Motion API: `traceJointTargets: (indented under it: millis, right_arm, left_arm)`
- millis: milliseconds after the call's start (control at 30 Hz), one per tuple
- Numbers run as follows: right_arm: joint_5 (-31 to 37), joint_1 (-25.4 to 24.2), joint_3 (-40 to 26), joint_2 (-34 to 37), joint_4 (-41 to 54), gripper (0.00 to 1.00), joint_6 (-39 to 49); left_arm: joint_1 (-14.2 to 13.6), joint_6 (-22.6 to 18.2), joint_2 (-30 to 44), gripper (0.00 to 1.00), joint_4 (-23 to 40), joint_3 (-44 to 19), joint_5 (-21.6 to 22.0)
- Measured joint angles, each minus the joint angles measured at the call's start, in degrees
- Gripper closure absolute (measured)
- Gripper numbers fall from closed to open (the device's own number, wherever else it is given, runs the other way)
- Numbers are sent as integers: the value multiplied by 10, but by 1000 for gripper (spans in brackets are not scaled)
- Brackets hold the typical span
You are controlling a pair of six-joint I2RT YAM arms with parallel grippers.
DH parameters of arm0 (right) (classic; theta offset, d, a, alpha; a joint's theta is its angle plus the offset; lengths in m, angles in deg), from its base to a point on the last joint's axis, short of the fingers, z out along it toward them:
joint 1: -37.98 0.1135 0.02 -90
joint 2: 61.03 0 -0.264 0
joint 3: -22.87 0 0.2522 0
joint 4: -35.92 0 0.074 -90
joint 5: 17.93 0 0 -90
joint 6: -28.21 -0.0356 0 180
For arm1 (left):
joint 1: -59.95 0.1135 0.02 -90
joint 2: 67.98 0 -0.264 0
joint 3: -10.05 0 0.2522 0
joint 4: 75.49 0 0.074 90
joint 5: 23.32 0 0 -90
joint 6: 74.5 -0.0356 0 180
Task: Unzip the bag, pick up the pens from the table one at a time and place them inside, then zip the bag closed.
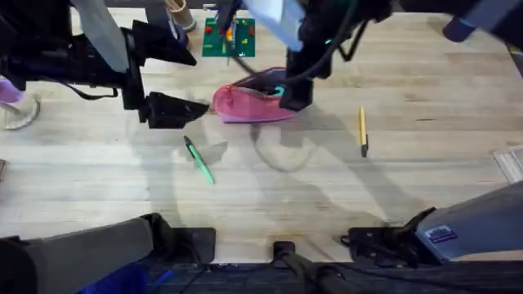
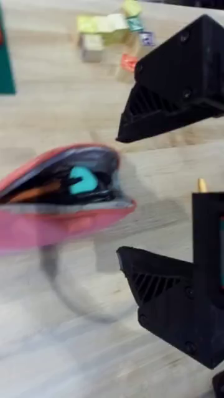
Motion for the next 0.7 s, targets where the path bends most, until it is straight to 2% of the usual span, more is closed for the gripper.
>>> traceJointTargets:
  millis: [333, 700]
  right_arm:
    - [0, -74, 0, -47, 5, 5, -33]
    - [-5, -187, 4, -105, -19, 5, -92]
  left_arm:
    - [0, 0, 0, 8, -6, 0, 0]
    - [0, 0, 0, 7, -11, 0, 0]
